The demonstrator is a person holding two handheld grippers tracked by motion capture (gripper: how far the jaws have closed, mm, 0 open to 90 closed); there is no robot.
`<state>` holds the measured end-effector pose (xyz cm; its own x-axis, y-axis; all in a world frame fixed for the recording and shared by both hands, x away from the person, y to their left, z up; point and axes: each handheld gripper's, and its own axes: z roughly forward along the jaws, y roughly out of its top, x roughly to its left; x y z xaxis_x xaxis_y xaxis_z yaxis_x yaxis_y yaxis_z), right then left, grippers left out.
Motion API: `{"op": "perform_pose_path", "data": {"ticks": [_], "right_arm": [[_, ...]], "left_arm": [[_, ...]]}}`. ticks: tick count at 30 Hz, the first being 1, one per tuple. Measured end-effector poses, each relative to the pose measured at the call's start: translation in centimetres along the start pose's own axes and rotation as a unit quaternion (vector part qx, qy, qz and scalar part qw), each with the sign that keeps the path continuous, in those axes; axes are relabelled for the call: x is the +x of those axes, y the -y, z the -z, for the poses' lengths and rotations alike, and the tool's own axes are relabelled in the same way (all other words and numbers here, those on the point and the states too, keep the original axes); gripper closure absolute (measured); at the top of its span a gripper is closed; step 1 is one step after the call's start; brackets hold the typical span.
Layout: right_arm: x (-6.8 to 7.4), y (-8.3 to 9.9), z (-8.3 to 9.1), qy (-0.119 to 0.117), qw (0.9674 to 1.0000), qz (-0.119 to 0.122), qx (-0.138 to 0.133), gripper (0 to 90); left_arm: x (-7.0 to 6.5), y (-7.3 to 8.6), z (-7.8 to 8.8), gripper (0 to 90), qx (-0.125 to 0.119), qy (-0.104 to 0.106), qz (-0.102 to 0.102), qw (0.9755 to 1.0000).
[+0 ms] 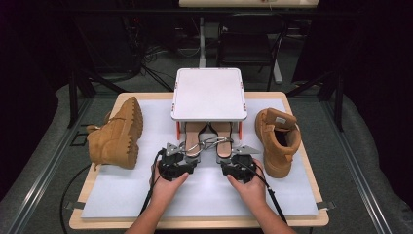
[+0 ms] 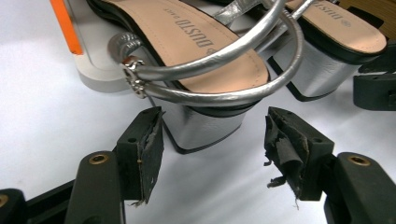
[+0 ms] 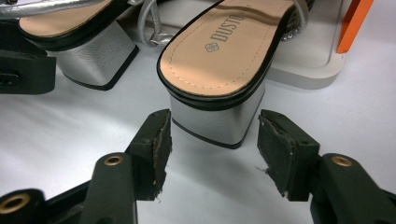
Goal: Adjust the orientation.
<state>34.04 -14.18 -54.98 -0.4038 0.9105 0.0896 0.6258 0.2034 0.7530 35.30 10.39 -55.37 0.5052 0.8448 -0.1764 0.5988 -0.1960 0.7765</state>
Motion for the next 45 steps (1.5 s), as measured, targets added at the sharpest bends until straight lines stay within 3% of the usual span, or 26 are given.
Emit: {"op": "perform_pose_path", "data": {"ticks": [7,12,19,26,30,45], "right_arm": [[0.31,-0.04,0.02,0.003,0.9999,-0.004,-0.013,50.9],[0.30,-0.13,0.14,0.008,0.9998,-0.005,-0.015,57.7],[0.37,-0.18,0.11,0.011,0.9999,-0.004,-0.013,56.9],[0.43,-0.20,-0.15,0.007,0.9996,-0.018,-0.020,51.7],[0.49,-0.23,-0.19,0.010,0.9996,-0.018,-0.019,51.6],[0.41,-0.39,-0.20,0.007,0.9997,-0.019,-0.015,51.3]], "left_arm": [[-0.66,0.09,-0.21,39.5,-0.002,-0.011,-0.009,0.9999],[-0.58,0.06,-0.12,46.3,-0.003,-0.020,-0.009,0.9998],[-0.61,-0.01,-0.23,45.8,-0.004,-0.020,-0.001,0.9998],[-0.68,-0.07,-0.44,41.7,-0.005,-0.021,0.004,0.9998],[-0.61,-0.14,-0.56,46.2,-0.004,-0.030,0.006,0.9995],[-0.66,-0.48,-0.53,46.8,0.007,-0.031,0.002,0.9995]]}}
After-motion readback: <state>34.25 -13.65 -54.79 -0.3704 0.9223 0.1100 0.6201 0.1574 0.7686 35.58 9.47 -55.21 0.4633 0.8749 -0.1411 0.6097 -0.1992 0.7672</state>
